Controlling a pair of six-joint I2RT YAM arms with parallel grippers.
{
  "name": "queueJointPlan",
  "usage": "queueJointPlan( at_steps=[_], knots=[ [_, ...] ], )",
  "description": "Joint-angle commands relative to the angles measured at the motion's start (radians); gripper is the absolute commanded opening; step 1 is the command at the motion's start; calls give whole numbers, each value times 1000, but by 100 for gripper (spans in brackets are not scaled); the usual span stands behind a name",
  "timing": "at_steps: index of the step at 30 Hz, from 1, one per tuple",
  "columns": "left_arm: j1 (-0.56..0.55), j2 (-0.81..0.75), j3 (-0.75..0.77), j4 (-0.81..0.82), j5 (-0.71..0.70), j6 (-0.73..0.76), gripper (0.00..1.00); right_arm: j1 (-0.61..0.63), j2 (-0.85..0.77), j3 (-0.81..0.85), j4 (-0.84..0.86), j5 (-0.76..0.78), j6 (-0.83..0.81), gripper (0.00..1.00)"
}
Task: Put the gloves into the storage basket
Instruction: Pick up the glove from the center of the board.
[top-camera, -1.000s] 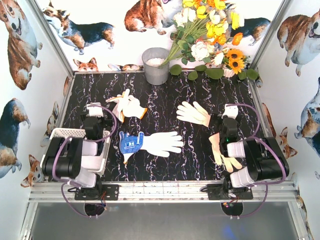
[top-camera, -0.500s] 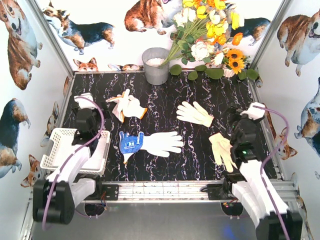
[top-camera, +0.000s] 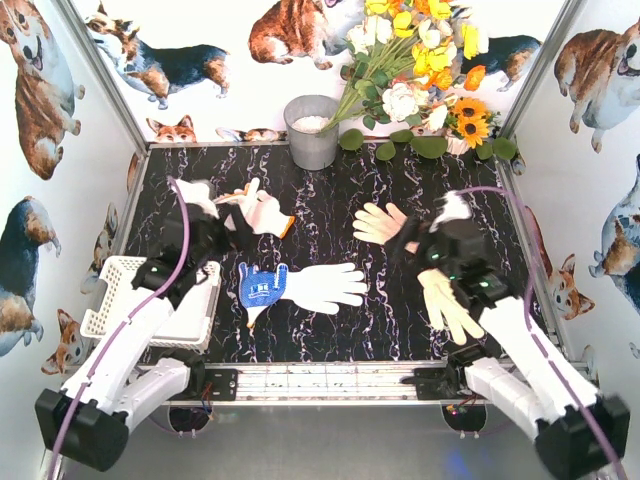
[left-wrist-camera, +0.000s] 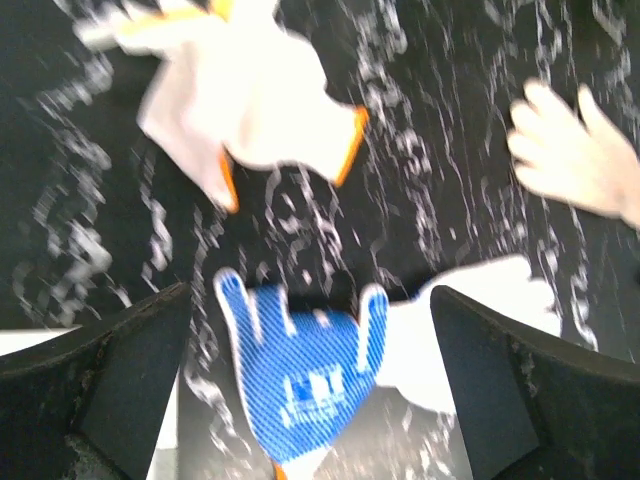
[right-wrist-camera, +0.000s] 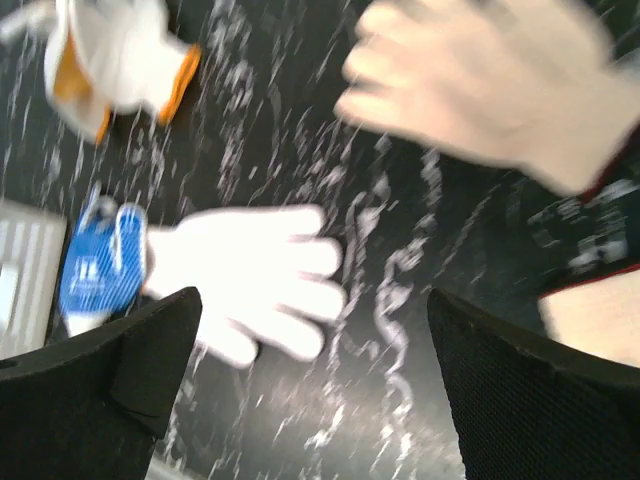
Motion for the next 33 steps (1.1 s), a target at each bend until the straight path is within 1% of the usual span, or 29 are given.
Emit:
queueJointPlan(
  at_steps=[1,2,4,8,11,16,18,19,23,26,28,30,31,33],
  knots=[
    [-146,-26,-27,-190,-4,-220,96,174,31,5,-35,-15,156,99],
    [-189,-33,-35,-203,-31,-260,93,217,37,-7,-27,8,178,99],
    [-272,-40,-81,-231,-87,-343,91,256,50,-31,-6,39,219,99],
    [-389,-41,-126,-261,-161,-480,88,271,85,-47,53,16,255,99],
    [-441,-33,-155,-307,-219,-554,88,278,125,-28,60,-15,252,99],
    [-460,-37,-185,-346,-262,-629,87,292,167,-30,74,-59,265,93],
    [-461,-36,-198,-347,-272,-638,78,293,176,-40,86,-72,278,91],
    [-460,-32,-203,-347,-273,-643,76,294,178,-45,93,-78,284,91],
    [-460,-20,-257,-296,-226,-669,74,302,184,-67,113,-77,300,91],
    [-460,-21,-307,-215,-198,-682,70,304,191,-79,110,-62,304,91],
    [-461,-17,-324,-177,-207,-671,67,306,189,-77,108,-62,298,91],
    [-459,-6,-329,-162,-241,-631,60,308,187,-61,94,-78,266,92],
    [-459,-1,-326,-164,-263,-607,58,308,186,-27,60,-83,247,92],
    [-457,12,-317,-169,-294,-570,56,314,185,27,-16,-95,205,93]
  ],
)
